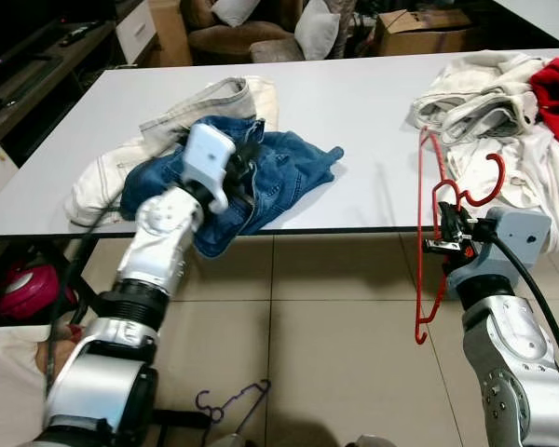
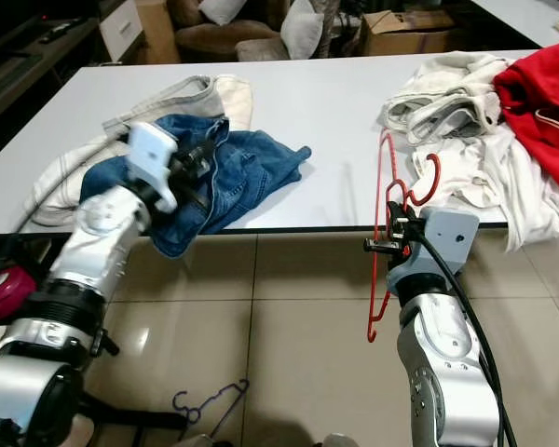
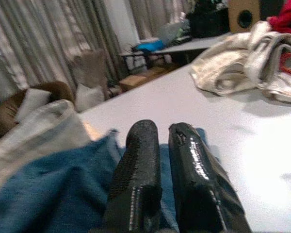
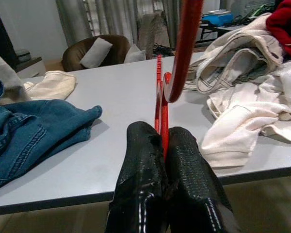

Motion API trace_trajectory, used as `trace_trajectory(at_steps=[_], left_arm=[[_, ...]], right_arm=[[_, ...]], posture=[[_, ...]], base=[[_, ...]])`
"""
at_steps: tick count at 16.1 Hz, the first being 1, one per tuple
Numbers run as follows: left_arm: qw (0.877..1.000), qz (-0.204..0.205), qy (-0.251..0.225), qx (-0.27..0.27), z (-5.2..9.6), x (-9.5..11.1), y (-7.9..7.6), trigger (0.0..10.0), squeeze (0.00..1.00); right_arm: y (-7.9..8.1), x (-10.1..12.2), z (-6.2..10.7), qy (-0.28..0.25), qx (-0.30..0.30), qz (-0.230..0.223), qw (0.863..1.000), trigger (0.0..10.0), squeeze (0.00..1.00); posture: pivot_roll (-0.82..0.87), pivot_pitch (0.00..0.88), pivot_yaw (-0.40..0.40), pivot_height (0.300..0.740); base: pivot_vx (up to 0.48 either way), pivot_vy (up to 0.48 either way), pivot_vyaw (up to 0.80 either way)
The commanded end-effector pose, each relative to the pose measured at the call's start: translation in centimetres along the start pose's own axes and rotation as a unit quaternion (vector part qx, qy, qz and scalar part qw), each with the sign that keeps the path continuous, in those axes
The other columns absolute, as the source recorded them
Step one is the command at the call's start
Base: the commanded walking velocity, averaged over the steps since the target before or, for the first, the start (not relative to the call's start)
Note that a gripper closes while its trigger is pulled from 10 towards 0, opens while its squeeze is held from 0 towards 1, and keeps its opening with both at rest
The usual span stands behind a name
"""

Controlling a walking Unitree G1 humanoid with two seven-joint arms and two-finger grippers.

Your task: Hang hanger

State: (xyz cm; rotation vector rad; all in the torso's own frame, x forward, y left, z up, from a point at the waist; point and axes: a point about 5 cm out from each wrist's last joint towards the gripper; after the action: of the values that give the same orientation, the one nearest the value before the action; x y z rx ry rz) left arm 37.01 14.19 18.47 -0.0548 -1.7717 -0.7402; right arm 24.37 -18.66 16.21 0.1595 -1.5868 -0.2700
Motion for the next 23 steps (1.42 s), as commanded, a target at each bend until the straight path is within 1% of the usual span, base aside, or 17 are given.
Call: trace_trajectory(at_steps=[1, 2, 3, 4, 6, 7, 8, 10, 12, 13, 14, 16, 17, 18, 21, 22, 23], left_arm=[[0.999, -0.018, 0.018, 0.024, 0.4, -0.6, 1.1, 10.0, 1.0], [0.994, -0.056, 0.085, 0.036, 0.7, -2.0, 2.3, 10.0, 1.0], [0.99, -0.074, 0.117, 0.015, 0.9, -2.7, 2.4, 10.0, 1.0], [0.988, -0.083, 0.128, 0.004, 1.0, -3.0, 2.3, 10.0, 1.0], [0.989, -0.076, 0.126, -0.004, 0.7, -3.2, 2.1, 10.0, 1.0], [0.992, -0.06, 0.112, -0.013, 0.4, -3.0, 1.8, 10.0, 0.61], [0.994, -0.045, 0.099, -0.021, 0.0, -2.8, 1.5, 10.0, 0.0], [0.995, -0.035, 0.092, -0.029, -0.4, -2.6, 1.3, 10.0, 0.0], [0.997, 0.017, 0.069, -0.012, -0.8, -2.1, 1.9, 10.0, 0.0], [0.997, 0.059, 0.041, -0.027, -1.0, -1.7, 1.8, 10.0, 0.0], [0.996, 0.066, 0.033, -0.054, -1.0, -1.7, 1.3, 10.0, 0.0], [0.992, 0.041, 0.053, -0.106, -0.8, -2.3, 0.2, 10.0, 0.0], [0.99, 0.002, 0.082, -0.115, -0.7, -2.8, -0.2, 10.0, 0.0], [0.987, -0.048, 0.116, -0.099, -0.6, -3.4, -0.1, 10.0, 0.0], [0.988, -0.06, 0.132, -0.055, -0.7, -3.4, 0.9, 10.0, 0.0], [0.986, -0.078, 0.137, -0.046, -0.7, -3.3, 1.2, 10.0, 0.0], [0.987, -0.081, 0.138, -0.034, -0.8, -3.2, 1.4, 10.0, 0.0]], right_arm=[[0.3, 0.3, -0.1, -0.008, 0.01, -0.005, 1.0, 10.0, 0.0], [0.6, 0.2, -0.2, -0.004, 0.02, -0.006, 1.0, 10.0, 0.0], [0.7, 0.2, -0.3, -0.003, 0.025, -0.005, 1.0, 10.0, 0.0], [0.8, 0.2, -0.4, -0.003, 0.027, -0.005, 1.0, 10.0, 0.0], [0.8, 0.2, -0.4, -0.003, 0.028, -0.005, 1.0, 10.0, 0.0], [0.8, 0.3, -0.5, -0.003, 0.029, -0.004, 1.0, 10.0, 0.0], [0.8, 0.3, -0.5, -0.004, 0.029, -0.003, 1.0, 10.0, 0.0], [0.7, 0.5, -0.4, -0.005, 0.029, -0.001, 1.0, 10.0, 0.0], [0.6, 0.5, -0.3, -0.006, 0.029, 0.003, 1.0, 10.0, 0.0], [0.5, 0.6, -0.1, -0.006, 0.028, 0.005, 1.0, 10.0, 0.0], [0.4, 0.6, 0.0, -0.006, 0.026, 0.006, 1.0, 10.0, 0.0], [0.4, 0.7, 0.1, -0.007, 0.024, 0.007, 1.0, 10.0, 0.0], [0.4, 0.7, 0.1, -0.007, 0.024, 0.007, 1.0, 10.0, 0.0], [0.5, 0.7, 0.1, -0.008, 0.025, 0.008, 1.0, 10.0, 0.0], [0.6, 0.8, 0.2, -0.009, 0.027, 0.009, 1.0, 10.0, 0.0], [0.6, 0.8, 0.2, -0.01, 0.028, 0.01, 0.999, 10.0, 0.0], [0.6, 0.8, 0.2, -0.01, 0.029, 0.011, 0.999, 10.0, 0.0]], posture=[[-0.17, 0.0, 0.078, 0.74], [-0.16, 0.0, 0.072, 0.74], [-0.16, 0.0, 0.069, 0.74], [-0.16, 0.0, 0.067, 0.74], [-0.16, 0.0, 0.067, 0.74], [-0.17, 0.0, 0.067, 0.74], [-0.17, 0.0, 0.069, 0.74], [-0.18, 0.0, 0.072, 0.74], [-0.19, 0.0, 0.076, 0.74], [-0.2, 0.0, 0.079, 0.74], [-0.21, 0.0, 0.081, 0.74], [-0.21, 0.0, 0.083, 0.74], [-0.22, 0.0, 0.085, 0.74], [-0.22, 0.0, 0.086, 0.74], [-0.23, 0.0, 0.089, 0.74], [-0.23, 0.0, 0.09, 0.74], [-0.23, 0.0, 0.093, 0.74]], base=[[0.0, 0.0, 0.0], [0.0, 0.0, 0.0], [0.0, 0.0, 0.0], [0.0, 0.0, 0.0], [0.0, 0.0, 0.0], [0.0, 0.0, 0.0], [0.0, 0.0, 0.0], [0.0, 0.0, 0.0], [0.0, 0.0, 0.0], [0.0, 0.0, 0.0], [0.0, 0.0, 0.0], [0.0, 0.0, 0.0], [0.0, 0.0, 0.0], [0.0, 0.0, 0.0], [0.0, 0.0, 0.0], [0.0, 0.0, 0.0], [0.0, 0.0, 0.0]])
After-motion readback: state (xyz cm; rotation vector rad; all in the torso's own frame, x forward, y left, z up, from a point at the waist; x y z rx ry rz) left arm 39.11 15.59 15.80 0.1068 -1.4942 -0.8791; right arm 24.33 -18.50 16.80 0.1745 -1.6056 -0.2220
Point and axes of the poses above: a point about 5 cm out from each wrist's last joint towards the gripper, its own z axis pointing back from the gripper into the wrist, its own x axis along the axis of the wrist's last joint, y = z × x, and after that the axes turned 11 degrees about -z, right-handed
